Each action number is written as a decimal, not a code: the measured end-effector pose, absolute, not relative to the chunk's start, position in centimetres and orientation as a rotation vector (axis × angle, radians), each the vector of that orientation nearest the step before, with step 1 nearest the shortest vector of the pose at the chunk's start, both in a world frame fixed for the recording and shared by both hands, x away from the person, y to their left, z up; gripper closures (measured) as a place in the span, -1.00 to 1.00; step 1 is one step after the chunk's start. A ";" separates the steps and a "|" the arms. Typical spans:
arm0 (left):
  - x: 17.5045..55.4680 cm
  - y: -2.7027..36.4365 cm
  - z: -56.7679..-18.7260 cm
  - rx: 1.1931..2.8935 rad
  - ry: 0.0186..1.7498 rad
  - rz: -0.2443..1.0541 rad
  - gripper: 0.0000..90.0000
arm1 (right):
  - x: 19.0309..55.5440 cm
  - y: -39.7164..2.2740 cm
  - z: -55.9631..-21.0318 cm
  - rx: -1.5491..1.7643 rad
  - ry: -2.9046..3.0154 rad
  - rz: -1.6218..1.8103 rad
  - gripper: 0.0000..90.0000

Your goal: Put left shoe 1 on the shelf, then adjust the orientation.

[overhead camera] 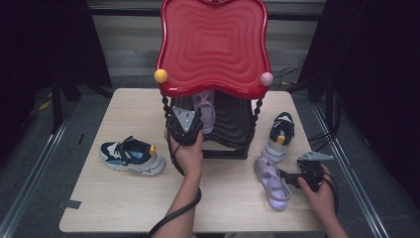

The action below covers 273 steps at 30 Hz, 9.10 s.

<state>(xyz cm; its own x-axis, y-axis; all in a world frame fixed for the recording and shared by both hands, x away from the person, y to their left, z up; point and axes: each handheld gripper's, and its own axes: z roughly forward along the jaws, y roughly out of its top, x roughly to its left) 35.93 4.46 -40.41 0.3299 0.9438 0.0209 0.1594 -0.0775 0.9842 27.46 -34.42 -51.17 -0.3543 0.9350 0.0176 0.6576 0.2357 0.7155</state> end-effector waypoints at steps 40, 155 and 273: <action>32.5 8.0 -40.1 1.823 0.899 0.618 0.16 | 27.5 -34.4 -51.2 1.462 2.098 0.900 -0.73; 27.9 9.5 -50.9 2.278 0.495 0.159 -0.72 | 24.3 -34.4 -45.6 1.382 2.253 1.012 -0.59; 27.8 9.5 -50.9 2.278 0.495 0.160 -0.72 | 22.6 -32.0 -48.0 1.151 2.241 1.069 0.73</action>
